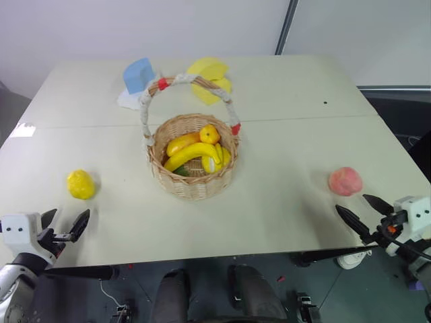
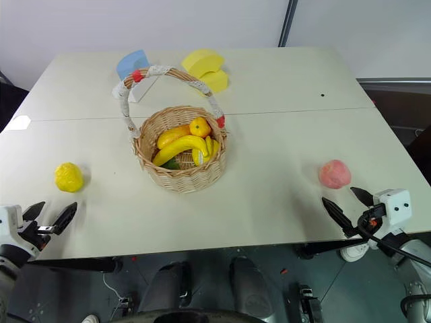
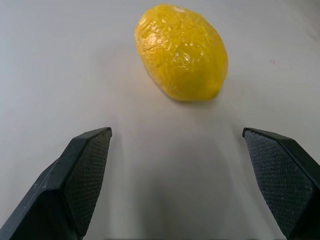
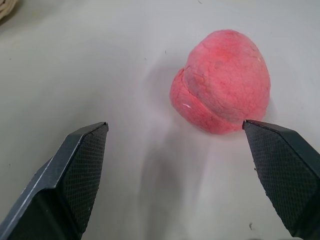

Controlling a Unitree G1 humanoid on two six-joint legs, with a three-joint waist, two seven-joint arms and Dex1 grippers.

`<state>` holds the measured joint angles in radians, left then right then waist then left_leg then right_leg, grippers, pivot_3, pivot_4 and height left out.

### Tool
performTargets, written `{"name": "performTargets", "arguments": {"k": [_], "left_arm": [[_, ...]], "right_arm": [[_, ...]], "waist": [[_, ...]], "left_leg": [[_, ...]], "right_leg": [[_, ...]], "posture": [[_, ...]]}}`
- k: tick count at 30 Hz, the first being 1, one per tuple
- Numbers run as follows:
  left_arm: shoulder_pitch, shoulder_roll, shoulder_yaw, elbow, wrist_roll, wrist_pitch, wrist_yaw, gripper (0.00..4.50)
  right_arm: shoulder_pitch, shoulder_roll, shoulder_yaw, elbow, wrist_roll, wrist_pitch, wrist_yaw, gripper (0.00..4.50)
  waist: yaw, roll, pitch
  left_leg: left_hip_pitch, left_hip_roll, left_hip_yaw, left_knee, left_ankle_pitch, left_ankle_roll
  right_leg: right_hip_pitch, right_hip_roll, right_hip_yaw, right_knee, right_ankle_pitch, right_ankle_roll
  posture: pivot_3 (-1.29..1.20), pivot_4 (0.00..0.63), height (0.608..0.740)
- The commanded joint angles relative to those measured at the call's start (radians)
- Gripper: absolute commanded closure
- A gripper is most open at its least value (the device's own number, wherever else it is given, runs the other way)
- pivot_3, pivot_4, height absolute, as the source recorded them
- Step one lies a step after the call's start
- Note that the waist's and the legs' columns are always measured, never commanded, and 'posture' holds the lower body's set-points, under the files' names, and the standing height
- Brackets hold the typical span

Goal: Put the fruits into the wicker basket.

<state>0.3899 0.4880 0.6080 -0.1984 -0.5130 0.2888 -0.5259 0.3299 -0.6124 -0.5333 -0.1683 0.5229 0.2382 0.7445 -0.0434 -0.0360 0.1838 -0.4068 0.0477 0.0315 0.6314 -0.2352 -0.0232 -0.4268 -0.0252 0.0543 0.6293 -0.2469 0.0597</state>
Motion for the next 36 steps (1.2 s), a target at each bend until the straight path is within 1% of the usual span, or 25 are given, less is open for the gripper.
{"name": "performTargets", "arguments": {"k": [1, 7, 9, 14, 17, 20, 23, 26, 30, 33, 36], "left_arm": [[-0.001, 0.011, 0.02, -0.01, -0.006, -0.004, -0.004, 0.0], [-0.008, 0.006, 0.029, -0.019, -0.026, 0.01, -0.004, 0.0], [-0.007, 0.003, 0.036, -0.02, -0.035, 0.004, -0.008, 0.0], [-0.011, -0.02, 0.069, -0.037, -0.119, 0.014, -0.009, 0.0], [-0.01, -0.022, 0.07, -0.04, -0.128, 0.009, -0.006, 0.0], [-0.03, -0.023, 0.084, -0.048, -0.138, 0.001, 0.017, 0.0], [-0.068, 0.005, 0.098, -0.07, -0.165, 0.034, 0.044, 0.0], [-0.094, 0.039, 0.093, -0.109, -0.166, 0.068, 0.065, 0.0], [-0.142, 0.069, 0.093, -0.15, -0.2, 0.144, 0.123, 0.0], [-0.196, 0.102, 0.066, -0.166, -0.189, 0.232, 0.196, 0.0], [-0.258, 0.133, 0.042, -0.177, -0.182, 0.34, 0.282, 0.0]], "right_arm": [[-0.011, 0.006, -0.016, 0.018, -0.006, -0.042, 0.01, 0.0], [-0.02, 0.005, -0.02, 0.056, -0.009, -0.082, 0.035, 0.0], [-0.024, -0.005, -0.026, 0.047, 0.011, -0.076, 0.053, 0.0], [-0.028, -0.063, -0.015, -0.046, 0.088, 0.009, 0.139, 0.0], [-0.043, -0.1, -0.012, -0.095, 0.14, 0.072, 0.174, 0.0], [-0.059, -0.159, 0.005, -0.202, 0.204, 0.16, 0.204, 0.0], [-0.111, -0.213, 0.069, -0.323, 0.252, 0.231, 0.212, 0.0], [-0.179, -0.227, 0.159, -0.395, 0.236, 0.249, 0.2, 0.0], [-0.309, -0.207, 0.309, -0.474, 0.194, 0.254, 0.159, 0.0], [-0.437, -0.173, 0.422, -0.489, 0.147, 0.252, 0.122, 0.0], [-0.536, -0.156, 0.501, -0.497, 0.125, 0.279, 0.098, 0.0]], "waist": [[0.0, 0.0, 0.0], [0.0, 0.0, -0.001], [0.0, 0.0, -0.001], [-0.001, 0.0, -0.001], [0.0, 0.0, -0.002], [0.001, 0.0, -0.002], [0.002, 0.0, -0.003], [0.002, -0.004, -0.005], [0.002, -0.004, -0.005], [0.002, -0.005, -0.005], [0.004, -0.005, -0.005]], "left_leg": [[0.0, 0.0, 0.0, 0.0, 0.0, 0.0], [0.0, 0.0, 0.0, 0.0, 0.0, 0.0], [0.0, 0.0, 0.0, 0.0, 0.0, 0.0], [0.0, 0.0, 0.0, 0.0, 0.0, 0.0], [0.001, 0.0, 0.0, 0.001, 0.0, 0.0], [0.001, 0.0, 0.0, 0.001, 0.0, 0.0], [0.001, 0.0, 0.0, 0.001, 0.0, 0.0], [0.001, 0.0, -0.001, 0.001, 0.0, 0.0], [0.001, 0.0, -0.001, 0.001, 0.0, 0.0], [0.001, 0.001, -0.001, 0.001, 0.0, 0.0], [0.001, 0.001, -0.002, 0.002, 0.0, 0.0]], "right_leg": [[0.0, 0.0, 0.0, 0.0, 0.0, 0.0], [0.0, 0.0, 0.0, 0.001, 0.0, 0.0], [0.0, 0.0, 0.0, 0.001, 0.0, 0.0], [0.0, 0.0, 0.0, 0.001, 0.0, 0.0], [0.0, 0.001, 0.0, 0.002, 0.0, 0.0], [0.001, 0.001, 0.0, 0.002, 0.0, 0.001], [0.001, 0.002, -0.001, 0.002, 0.0, 0.001], [0.001, 0.002, -0.001, 0.003, -0.001, 0.002], [0.001, 0.002, -0.001, 0.003, 0.0, 0.001], [0.001, 0.003, -0.001, 0.003, 0.0, 0.002], [0.001, 0.005, -0.001, 0.004, 0.001, 0.003]], "posture": [[0.0, 0.15, 0.74], [0.0, 0.15, 0.74], [0.0, 0.15, 0.74], [0.0, 0.15, 0.74], [0.0, 0.15, 0.74], [0.0, 0.15, 0.74], [0.0, 0.15, 0.74], [0.0, 0.15, 0.74], [0.0, 0.15, 0.74], [0.0, 0.15, 0.74], [0.0, 0.15, 0.74]]}}
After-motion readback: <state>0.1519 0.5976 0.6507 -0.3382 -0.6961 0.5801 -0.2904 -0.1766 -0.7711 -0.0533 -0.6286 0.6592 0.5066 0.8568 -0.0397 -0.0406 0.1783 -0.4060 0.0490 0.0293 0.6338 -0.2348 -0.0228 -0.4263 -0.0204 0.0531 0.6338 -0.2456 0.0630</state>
